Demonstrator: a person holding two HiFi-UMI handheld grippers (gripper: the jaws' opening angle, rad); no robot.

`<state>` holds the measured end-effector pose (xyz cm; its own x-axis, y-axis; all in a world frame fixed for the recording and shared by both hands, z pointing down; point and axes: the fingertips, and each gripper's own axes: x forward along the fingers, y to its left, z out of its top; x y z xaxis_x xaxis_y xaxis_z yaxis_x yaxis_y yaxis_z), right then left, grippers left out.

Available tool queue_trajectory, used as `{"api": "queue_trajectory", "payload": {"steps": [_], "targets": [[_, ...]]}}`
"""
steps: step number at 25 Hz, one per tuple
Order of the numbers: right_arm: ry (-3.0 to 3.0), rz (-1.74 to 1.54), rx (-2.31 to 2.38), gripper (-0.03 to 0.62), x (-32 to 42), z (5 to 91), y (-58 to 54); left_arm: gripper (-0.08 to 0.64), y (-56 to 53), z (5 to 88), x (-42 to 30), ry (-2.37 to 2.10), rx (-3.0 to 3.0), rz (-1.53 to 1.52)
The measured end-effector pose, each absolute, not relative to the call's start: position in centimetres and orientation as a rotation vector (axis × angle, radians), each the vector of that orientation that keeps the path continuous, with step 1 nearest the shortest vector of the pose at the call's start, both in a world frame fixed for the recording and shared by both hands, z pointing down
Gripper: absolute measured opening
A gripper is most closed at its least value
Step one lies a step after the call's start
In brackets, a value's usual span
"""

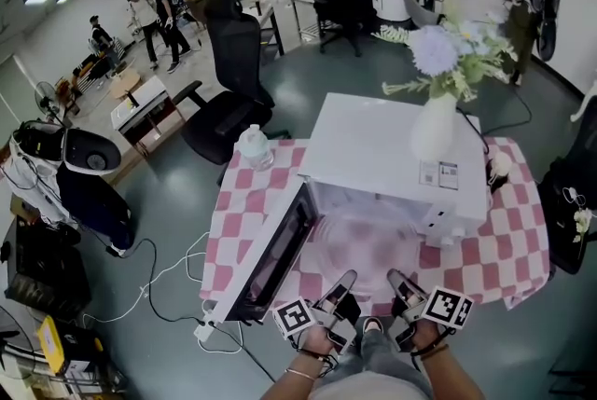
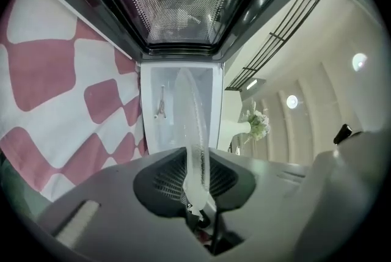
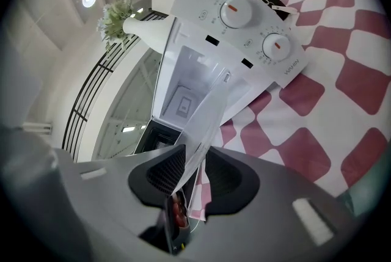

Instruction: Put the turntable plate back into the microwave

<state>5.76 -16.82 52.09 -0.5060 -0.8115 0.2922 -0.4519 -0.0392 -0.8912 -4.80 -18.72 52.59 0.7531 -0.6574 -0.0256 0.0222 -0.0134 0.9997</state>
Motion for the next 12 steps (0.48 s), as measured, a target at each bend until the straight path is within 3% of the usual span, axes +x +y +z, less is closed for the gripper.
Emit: {"api": "queue_trajectory", "payload": {"steps": [12], "targets": [[2.016,-1.520,-1.452,0.118,6.9,52.9,-18.8,0.050,-20.6,53.6,-4.0,-0.555,1.507,-0.624]]}}
